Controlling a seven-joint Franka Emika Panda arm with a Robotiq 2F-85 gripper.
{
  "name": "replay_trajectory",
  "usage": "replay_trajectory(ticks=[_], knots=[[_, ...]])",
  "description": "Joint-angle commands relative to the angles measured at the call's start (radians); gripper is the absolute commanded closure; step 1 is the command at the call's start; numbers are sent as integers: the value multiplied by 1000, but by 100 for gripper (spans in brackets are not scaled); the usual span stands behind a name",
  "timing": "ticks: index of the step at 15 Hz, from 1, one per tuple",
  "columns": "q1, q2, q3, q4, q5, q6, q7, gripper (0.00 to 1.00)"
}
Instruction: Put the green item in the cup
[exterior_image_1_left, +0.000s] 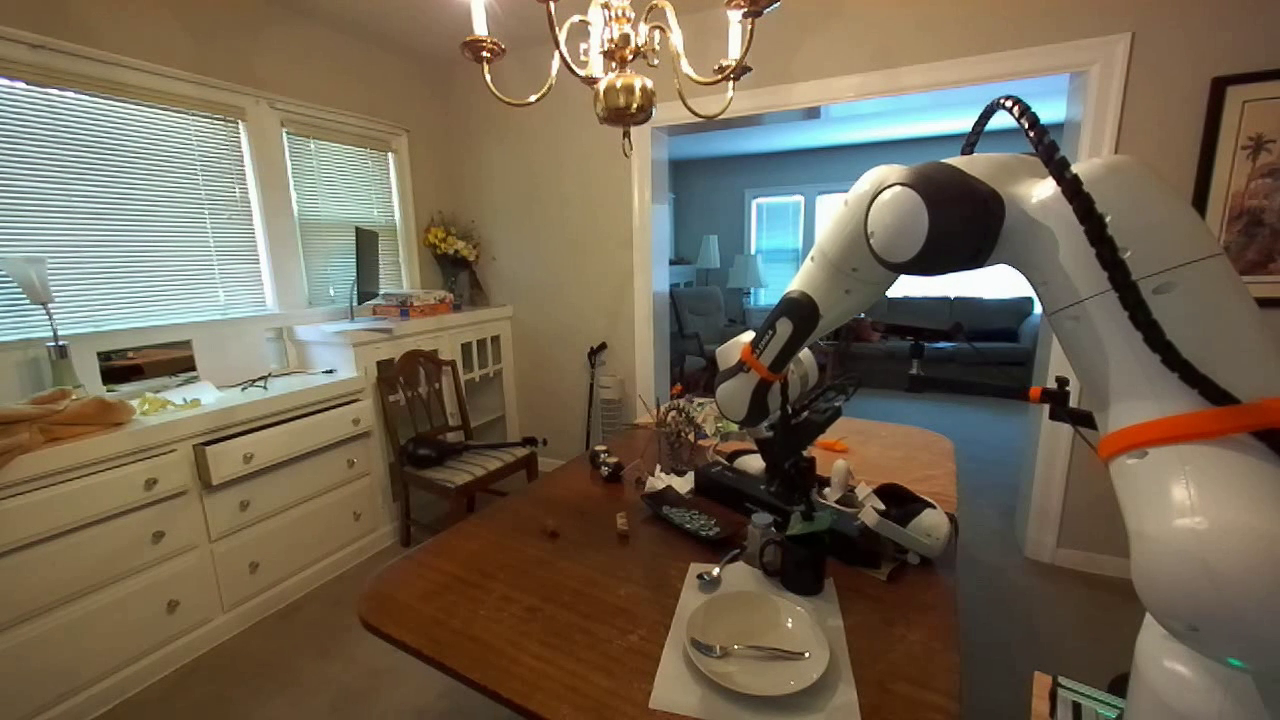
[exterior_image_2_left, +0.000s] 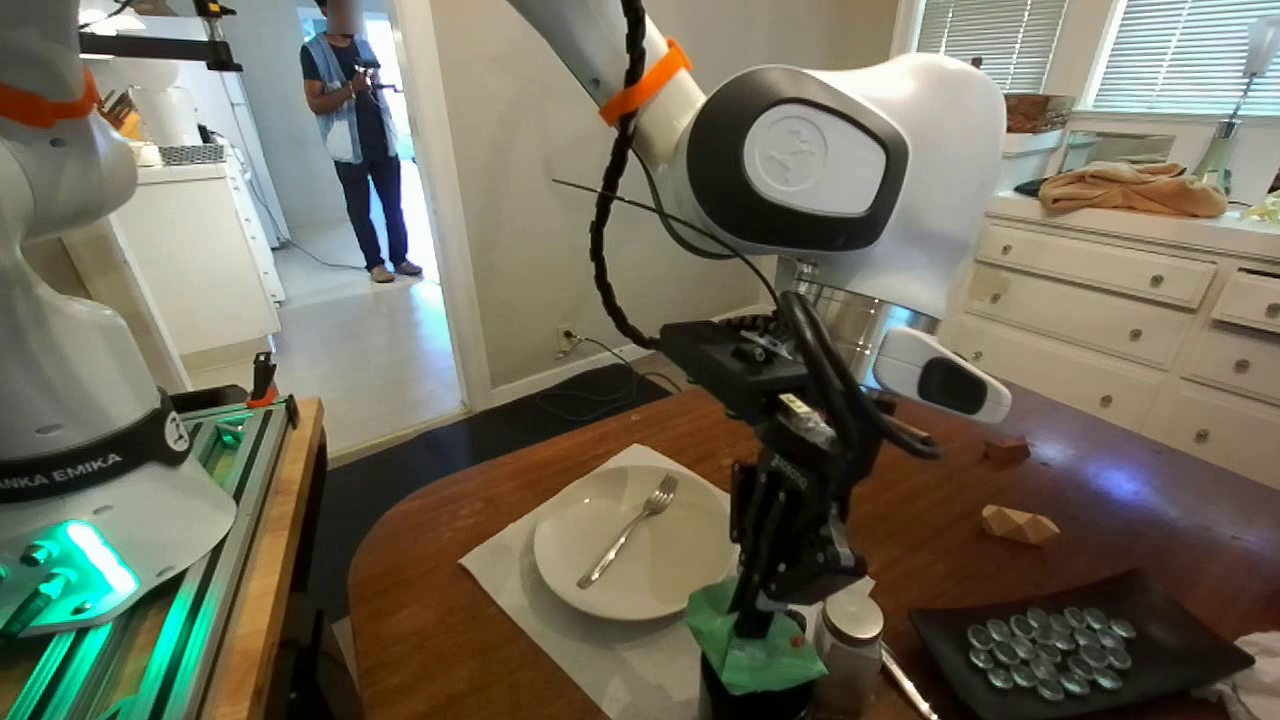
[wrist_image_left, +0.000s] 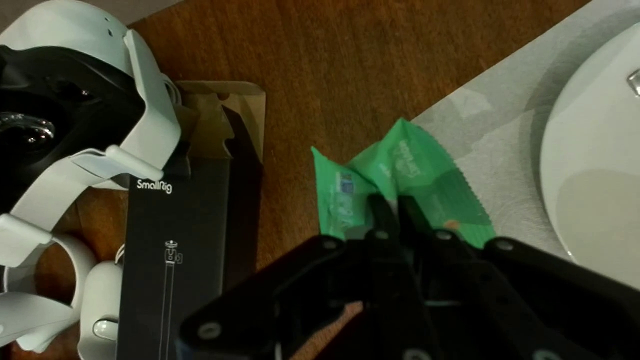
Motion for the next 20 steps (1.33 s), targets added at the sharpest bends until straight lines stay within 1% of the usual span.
replay_trajectory(ticks=[1, 6, 10, 14, 20], knots=[[-9, -4, -4, -22, 6, 19, -8, 98], [-13, 37, -14, -11, -2, 29, 5, 98], [-2, 92, -12, 13, -12, 43, 23, 98], [18, 117, -26, 34, -36, 50, 76, 98], [35, 147, -21, 70, -30, 52, 127, 98]])
